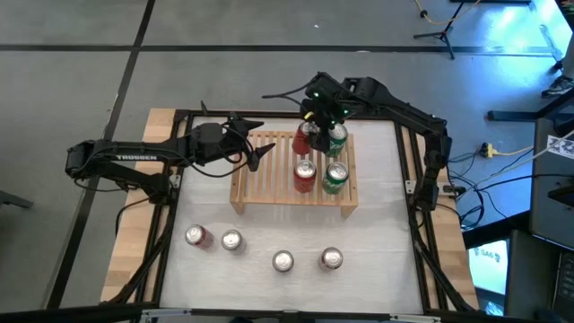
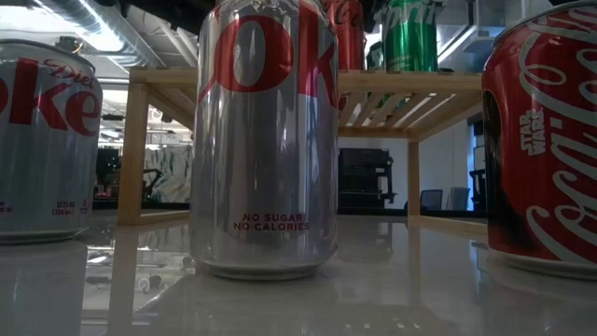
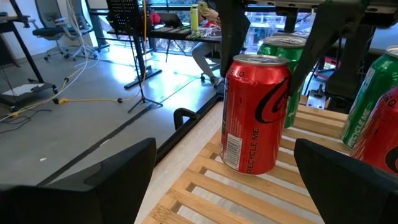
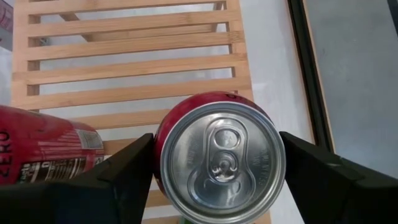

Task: Place canned beverage on shelf
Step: Adjust the black red soda can on the shelf

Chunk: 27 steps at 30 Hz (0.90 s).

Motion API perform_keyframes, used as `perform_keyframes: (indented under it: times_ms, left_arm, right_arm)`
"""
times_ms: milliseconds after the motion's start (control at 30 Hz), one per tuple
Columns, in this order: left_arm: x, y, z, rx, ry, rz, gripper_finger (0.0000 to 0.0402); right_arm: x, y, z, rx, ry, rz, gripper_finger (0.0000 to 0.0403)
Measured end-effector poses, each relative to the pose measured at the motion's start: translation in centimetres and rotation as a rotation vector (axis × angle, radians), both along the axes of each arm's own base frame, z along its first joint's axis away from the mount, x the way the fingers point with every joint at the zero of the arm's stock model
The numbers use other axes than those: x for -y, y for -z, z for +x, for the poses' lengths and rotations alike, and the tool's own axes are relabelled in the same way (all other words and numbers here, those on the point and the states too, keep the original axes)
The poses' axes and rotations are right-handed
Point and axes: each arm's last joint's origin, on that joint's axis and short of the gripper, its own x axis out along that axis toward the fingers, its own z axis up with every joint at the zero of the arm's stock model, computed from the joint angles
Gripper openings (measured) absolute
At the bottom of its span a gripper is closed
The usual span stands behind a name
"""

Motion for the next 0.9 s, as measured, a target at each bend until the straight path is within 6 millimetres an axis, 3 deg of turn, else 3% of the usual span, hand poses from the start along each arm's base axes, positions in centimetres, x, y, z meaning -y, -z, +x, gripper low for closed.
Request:
perform_keyframes:
  times_ms: [900]
  left_arm:
    - [-0.01, 0.01, 0.00, 0.000, 0.000, 0.000, 0.0373]
  right_arm:
    - [-0.04, -0.33, -0.10, 0.009, -0.004, 0.004, 0.0303]
